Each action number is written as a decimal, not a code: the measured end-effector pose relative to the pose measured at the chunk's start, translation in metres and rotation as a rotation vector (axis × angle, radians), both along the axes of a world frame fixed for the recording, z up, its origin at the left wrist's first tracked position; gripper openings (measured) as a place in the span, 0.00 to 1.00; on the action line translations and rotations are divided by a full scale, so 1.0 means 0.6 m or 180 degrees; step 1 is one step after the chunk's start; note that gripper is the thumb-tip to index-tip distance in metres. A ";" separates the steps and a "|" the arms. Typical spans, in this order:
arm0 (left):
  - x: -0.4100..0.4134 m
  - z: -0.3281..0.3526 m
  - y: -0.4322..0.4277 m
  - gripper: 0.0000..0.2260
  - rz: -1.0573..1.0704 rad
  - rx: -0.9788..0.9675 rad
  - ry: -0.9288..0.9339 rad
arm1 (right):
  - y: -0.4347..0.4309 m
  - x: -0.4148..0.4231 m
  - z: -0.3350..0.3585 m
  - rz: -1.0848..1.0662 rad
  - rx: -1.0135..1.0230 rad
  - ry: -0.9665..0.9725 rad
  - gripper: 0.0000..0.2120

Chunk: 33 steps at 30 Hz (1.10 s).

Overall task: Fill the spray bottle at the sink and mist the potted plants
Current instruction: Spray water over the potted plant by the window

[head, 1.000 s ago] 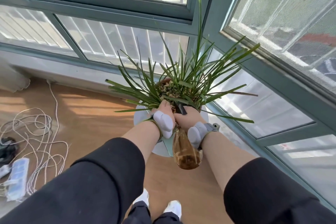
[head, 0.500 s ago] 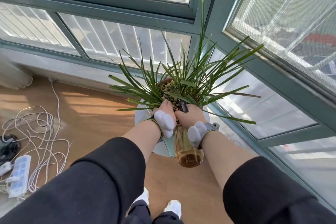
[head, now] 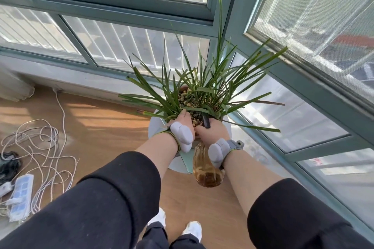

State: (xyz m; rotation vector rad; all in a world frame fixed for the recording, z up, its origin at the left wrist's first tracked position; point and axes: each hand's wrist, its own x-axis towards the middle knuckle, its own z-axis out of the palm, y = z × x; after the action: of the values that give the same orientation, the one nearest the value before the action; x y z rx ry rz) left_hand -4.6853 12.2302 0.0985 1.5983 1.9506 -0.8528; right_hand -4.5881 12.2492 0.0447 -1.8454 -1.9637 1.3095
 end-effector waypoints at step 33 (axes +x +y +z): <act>-0.034 -0.001 -0.050 0.25 -0.0138 0.0307 -0.1161 | -0.070 0.022 0.005 -0.0438 -0.0258 -0.0123 0.13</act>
State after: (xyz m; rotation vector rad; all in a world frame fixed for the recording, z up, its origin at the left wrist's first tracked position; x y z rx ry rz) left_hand -4.7056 12.2002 0.0981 1.7176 1.7239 -0.4475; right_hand -4.5748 12.2074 0.0475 -2.0178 -1.7897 1.3400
